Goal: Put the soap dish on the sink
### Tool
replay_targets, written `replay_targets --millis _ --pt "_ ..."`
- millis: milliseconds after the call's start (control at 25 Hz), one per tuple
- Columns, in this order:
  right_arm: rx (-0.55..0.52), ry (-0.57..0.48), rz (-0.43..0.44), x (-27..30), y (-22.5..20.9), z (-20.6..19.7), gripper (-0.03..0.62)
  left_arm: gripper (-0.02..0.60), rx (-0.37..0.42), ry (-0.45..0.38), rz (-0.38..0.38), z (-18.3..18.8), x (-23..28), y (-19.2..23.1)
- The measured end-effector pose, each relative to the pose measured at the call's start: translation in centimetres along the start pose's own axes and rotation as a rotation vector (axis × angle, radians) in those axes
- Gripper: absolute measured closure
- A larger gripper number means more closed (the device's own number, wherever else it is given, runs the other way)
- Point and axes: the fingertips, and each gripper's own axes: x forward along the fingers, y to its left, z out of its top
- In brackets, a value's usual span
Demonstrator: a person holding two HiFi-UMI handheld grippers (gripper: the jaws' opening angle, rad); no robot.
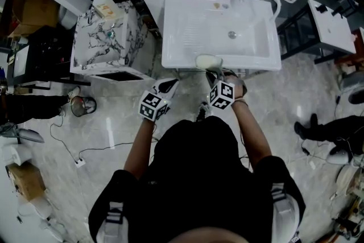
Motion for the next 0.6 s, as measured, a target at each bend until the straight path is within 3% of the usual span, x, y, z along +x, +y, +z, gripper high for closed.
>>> replay_targets --millis 600 --pt "-0.058 -0.038 0.055 1.0 -2.3 -1.2 0.579 0.581 -0.025 -0.010 0.072 1.3 2.0 -0.1"
